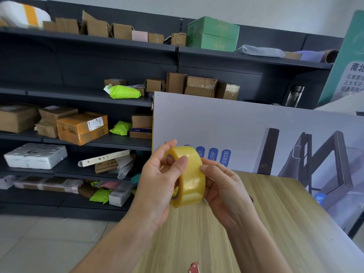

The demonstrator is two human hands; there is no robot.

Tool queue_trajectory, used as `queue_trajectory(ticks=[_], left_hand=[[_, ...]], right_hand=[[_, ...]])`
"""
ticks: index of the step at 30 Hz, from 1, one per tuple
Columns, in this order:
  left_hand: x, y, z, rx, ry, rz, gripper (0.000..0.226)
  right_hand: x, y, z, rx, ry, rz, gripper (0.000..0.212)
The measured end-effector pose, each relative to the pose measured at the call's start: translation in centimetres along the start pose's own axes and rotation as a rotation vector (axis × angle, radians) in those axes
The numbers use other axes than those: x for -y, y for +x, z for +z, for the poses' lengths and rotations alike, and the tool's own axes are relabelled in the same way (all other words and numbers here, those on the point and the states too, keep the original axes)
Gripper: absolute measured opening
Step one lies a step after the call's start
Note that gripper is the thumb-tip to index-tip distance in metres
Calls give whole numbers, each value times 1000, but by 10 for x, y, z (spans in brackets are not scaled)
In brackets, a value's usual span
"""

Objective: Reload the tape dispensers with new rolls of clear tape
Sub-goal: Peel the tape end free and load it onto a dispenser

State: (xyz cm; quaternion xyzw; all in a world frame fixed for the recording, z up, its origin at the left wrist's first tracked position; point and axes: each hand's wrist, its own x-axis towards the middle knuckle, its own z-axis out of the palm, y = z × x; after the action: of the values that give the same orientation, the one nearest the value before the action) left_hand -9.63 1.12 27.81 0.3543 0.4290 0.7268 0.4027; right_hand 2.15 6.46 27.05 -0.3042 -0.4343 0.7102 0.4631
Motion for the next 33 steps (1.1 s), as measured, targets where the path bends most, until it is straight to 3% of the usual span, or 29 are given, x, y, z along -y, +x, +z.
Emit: queue_trajectory(ticks=[8,12,18,28,33], left_hand=[[-6,4,1,-35,8,5,56],[-5,4,2,-43,12,-9,58],[0,2,4,-44,8,-6,50],[8,5,3,-55,-27,-32,56],[11,9,4,-89,-122,-103,35]], right_hand=[[-1,4,-7,160,49,-28,26],[-4,6,-8,126,55,-16,40],[-5,4,-6,64,81,10,21],[-9,7,-3,-13,56,17,30],[-11,7,-10,69,-68,-41,37]])
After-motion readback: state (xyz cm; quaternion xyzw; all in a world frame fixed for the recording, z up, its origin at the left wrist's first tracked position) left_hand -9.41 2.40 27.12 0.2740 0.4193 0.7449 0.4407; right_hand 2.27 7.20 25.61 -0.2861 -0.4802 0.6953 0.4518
